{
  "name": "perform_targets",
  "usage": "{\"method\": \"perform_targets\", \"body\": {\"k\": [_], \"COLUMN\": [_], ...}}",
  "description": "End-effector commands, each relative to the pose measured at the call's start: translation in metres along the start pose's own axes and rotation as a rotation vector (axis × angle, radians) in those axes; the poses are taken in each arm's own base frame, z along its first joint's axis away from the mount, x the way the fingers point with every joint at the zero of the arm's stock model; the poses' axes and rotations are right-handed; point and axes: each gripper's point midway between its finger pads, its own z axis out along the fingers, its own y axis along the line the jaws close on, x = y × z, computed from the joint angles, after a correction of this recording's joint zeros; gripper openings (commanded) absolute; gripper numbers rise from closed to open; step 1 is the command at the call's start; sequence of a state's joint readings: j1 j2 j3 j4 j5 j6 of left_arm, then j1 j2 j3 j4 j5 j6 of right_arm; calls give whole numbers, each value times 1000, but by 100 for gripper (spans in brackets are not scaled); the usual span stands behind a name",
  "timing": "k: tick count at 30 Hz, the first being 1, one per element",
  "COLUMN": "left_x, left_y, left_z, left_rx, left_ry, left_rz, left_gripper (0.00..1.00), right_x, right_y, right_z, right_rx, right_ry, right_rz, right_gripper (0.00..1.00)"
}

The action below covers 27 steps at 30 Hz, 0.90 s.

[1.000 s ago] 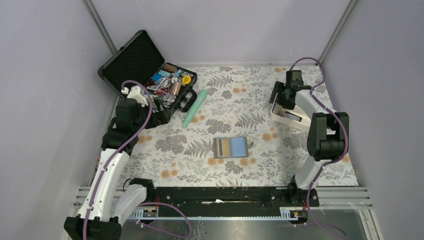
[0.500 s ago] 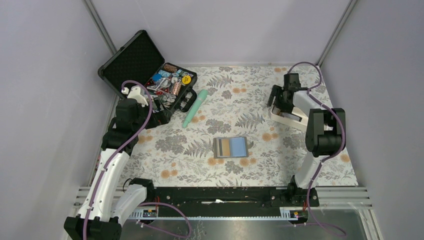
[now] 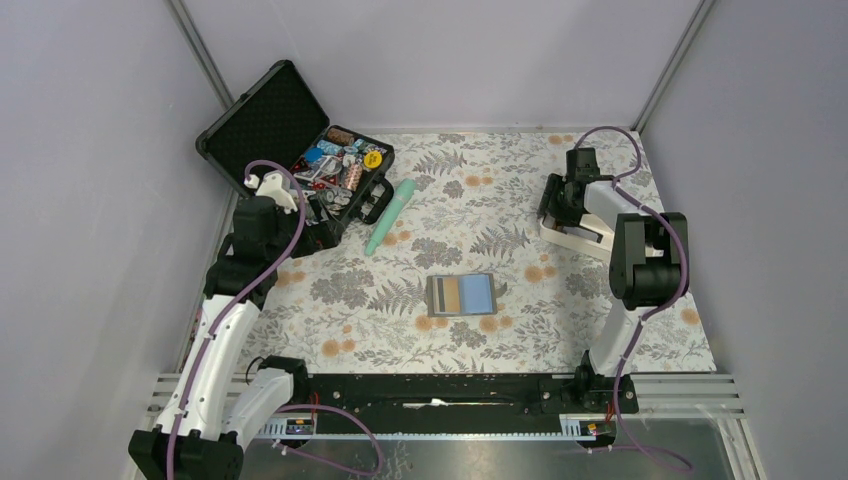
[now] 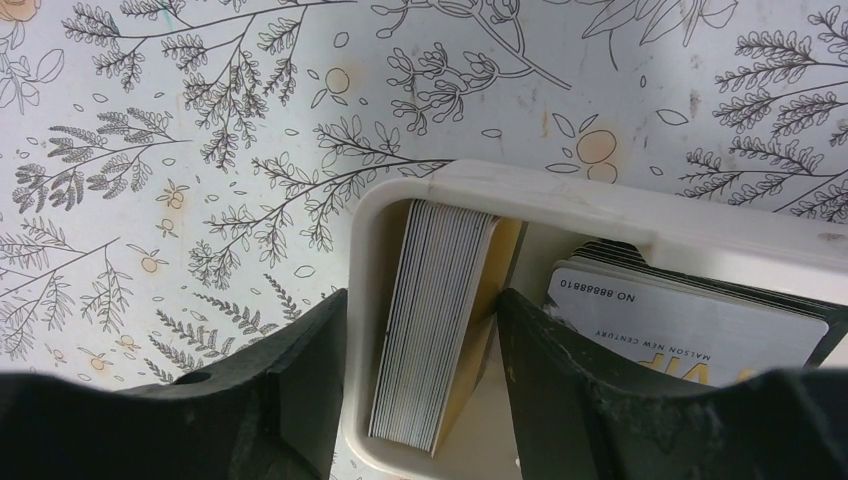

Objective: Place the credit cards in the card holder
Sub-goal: Pick up the credit card from the storage box.

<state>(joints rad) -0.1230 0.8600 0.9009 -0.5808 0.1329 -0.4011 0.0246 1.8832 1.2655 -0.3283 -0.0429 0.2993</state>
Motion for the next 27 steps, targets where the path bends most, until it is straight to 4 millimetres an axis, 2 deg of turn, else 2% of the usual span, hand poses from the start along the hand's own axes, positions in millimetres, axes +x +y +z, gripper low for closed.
{"method": "perform_targets", "body": {"k": [1,8,13,22,27], "left_x": [-11,-11,-11,-11,-10], "left_y": [-7,-7,-7,-7,-7], "left_z": [2,2,2,2,2], "left_rx": [35,36,36,38,41], "left_ry": [-38,-37,-35,-36,-35], "left_rz": [-7,-8,-10,-10,-11], "left_gripper": [99,99,99,99,99], "right_x": [-35,-41,-40,-36,-38], "right_y": [15,18,20,17,16], "right_z": [-30,-40,-41,-39,-43], "right_rx": [-42,-53,-59,-52,-46], "right_ry": [-114,-139,-137,-131,-144], "right_rz": [-2,0,-1,2,3], "right_gripper": [60,59,53,33,32]}}
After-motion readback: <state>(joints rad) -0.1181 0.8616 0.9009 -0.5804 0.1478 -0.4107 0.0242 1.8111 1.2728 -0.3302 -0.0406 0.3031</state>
